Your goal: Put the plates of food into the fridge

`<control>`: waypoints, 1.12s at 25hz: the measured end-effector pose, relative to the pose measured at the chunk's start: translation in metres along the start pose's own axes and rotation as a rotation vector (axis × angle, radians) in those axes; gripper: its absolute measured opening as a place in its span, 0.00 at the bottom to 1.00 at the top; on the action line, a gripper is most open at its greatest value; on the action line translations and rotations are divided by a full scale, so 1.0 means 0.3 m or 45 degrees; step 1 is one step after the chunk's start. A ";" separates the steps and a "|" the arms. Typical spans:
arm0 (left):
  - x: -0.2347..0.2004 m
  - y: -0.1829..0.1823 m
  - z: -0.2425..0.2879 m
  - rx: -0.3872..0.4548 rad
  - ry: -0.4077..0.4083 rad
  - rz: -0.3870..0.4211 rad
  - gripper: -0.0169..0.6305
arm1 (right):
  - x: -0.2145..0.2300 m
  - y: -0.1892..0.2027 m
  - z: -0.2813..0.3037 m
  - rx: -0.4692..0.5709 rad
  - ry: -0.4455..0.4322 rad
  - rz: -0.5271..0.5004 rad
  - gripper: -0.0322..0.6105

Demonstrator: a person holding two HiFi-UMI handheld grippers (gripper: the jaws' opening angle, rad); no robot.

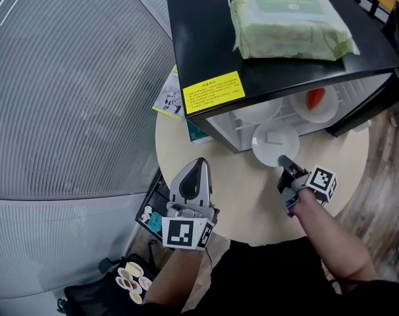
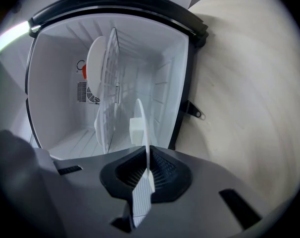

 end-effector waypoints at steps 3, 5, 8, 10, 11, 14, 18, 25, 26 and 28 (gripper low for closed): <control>-0.010 0.034 0.019 -0.032 -0.023 -0.014 0.03 | 0.008 -0.034 0.043 0.001 0.013 0.013 0.08; -0.022 0.060 0.024 -0.057 -0.043 -0.024 0.03 | 0.018 -0.051 0.072 0.002 0.026 0.026 0.08; -0.042 0.096 0.025 -0.089 -0.072 -0.037 0.03 | 0.033 -0.073 0.118 0.000 0.041 0.039 0.08; -0.054 0.112 0.026 -0.108 -0.083 -0.040 0.03 | 0.037 -0.087 0.145 0.004 0.047 0.056 0.08; -0.060 0.115 0.026 -0.115 -0.089 -0.039 0.03 | 0.037 -0.095 0.159 0.008 0.051 0.060 0.08; -0.082 0.111 0.021 -0.122 -0.108 -0.032 0.03 | 0.034 -0.114 0.197 0.015 0.061 0.064 0.08; -0.101 0.126 -0.006 -0.150 -0.139 -0.025 0.03 | 0.025 -0.129 0.256 0.008 0.068 0.067 0.08; -0.117 0.158 -0.066 -0.195 -0.171 -0.026 0.03 | 0.011 -0.136 0.328 0.014 0.088 0.094 0.08; -0.126 0.163 -0.077 -0.202 -0.183 -0.029 0.03 | 0.007 -0.141 0.337 0.016 0.089 0.097 0.08; -0.146 0.169 -0.095 -0.209 -0.209 -0.035 0.03 | 0.003 -0.151 0.353 0.017 0.098 0.094 0.08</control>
Point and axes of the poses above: the fingertips, and each gripper's own axes: z forward along the fingers, x to its right, y out of its underside, the point moved 2 cm from there along -z, backward along the fingers, and after that the axes turned 11 degrees about z, right-handed, at the moved point
